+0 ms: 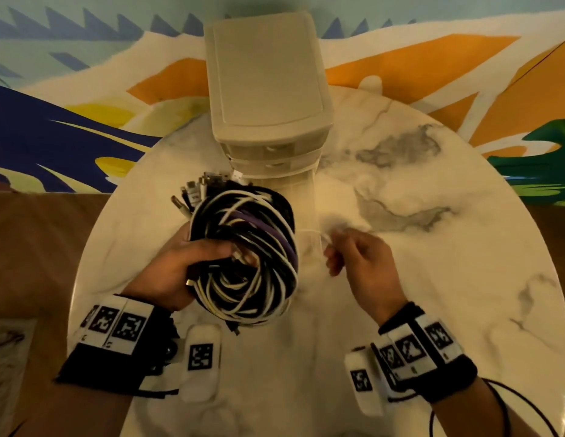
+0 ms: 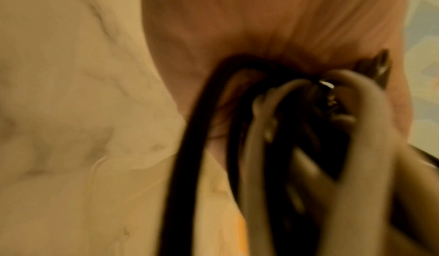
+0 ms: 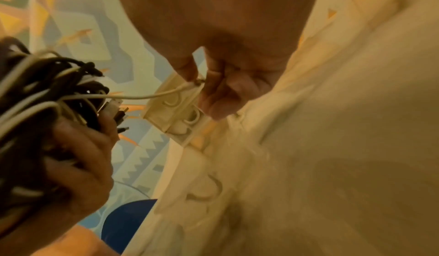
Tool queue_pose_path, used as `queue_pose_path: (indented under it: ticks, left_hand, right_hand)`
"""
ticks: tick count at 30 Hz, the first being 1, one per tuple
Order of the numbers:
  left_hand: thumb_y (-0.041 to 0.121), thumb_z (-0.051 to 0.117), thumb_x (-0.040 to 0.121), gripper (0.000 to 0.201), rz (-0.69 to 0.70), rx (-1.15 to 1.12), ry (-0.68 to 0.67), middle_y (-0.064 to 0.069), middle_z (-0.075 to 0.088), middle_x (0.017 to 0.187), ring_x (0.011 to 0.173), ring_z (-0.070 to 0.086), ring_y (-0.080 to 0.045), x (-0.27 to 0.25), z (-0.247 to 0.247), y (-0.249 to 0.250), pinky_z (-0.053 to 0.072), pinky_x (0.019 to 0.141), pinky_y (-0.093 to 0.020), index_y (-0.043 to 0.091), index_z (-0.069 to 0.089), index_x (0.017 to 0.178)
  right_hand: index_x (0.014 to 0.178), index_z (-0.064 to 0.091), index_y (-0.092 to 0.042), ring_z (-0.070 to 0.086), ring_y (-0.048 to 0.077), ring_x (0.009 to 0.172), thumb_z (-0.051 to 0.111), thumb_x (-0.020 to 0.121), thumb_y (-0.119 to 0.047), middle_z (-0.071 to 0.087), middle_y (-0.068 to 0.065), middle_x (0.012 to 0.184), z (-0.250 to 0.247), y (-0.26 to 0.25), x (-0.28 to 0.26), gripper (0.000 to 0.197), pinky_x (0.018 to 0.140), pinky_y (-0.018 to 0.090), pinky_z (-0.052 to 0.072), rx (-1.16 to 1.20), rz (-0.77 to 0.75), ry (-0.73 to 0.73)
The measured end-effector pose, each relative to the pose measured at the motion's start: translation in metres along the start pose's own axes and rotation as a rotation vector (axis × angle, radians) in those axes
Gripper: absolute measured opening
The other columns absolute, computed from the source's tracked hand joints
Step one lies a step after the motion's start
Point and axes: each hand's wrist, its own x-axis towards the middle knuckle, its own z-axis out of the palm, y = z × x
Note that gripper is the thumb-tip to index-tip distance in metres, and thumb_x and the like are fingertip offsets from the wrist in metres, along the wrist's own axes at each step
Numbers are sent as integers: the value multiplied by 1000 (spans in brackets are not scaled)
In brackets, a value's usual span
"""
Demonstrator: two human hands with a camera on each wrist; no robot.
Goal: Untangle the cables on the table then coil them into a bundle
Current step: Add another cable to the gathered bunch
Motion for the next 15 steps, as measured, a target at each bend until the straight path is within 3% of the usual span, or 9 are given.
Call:
queue_pose_path:
  ticks: [4,6,8,12,13,15]
  left_hand:
    - [16,85,40,50,16,-54,33,-14,71,85,78,70,-27,-4,-1,-4,59,66,-38,16,75,89]
    - [8,76,51,35,8,-37,31,-12,72,82,76,70,-25,-5,4,-7,58,64,-36,18,76,85]
    - [2,61,59,32,9,-22,30,-9,72,78,73,70,-22,-7,8,-11,58,61,-32,21,77,80]
    - [15,76,46,37,-5,16,-10,-8,73,82,77,70,-22,-9,13,-19,57,64,-30,22,77,83]
    - [17,79,44,41,-21,31,-18,-9,73,83,78,70,-23,-9,12,-21,56,64,-31,21,76,84]
    - [17,80,44,43,-52,65,-19,-11,73,85,79,70,-25,-9,12,-25,56,65,-32,20,76,86]
  right_hand:
    - [88,65,-3,55,20,53,46,97,-33,64,15,69,9,6,-23,36,42,24,33,307,218,-235]
    - [103,64,-4,60,18,60,45,92,-40,67,9,77,16,2,-23,42,45,27,39,445,272,-269]
    - [116,60,-3,65,17,70,47,91,-43,70,6,86,22,-6,-16,49,55,29,46,534,310,-298]
    - [122,58,-2,61,29,98,45,96,-28,65,20,113,30,-26,-5,39,89,46,47,579,332,-318]
    - [122,57,0,60,29,100,45,97,-23,64,22,114,31,-31,-2,36,94,47,45,610,326,-292]
    - [118,58,1,63,26,94,50,94,-20,67,18,103,32,-38,3,33,92,42,47,713,310,-244]
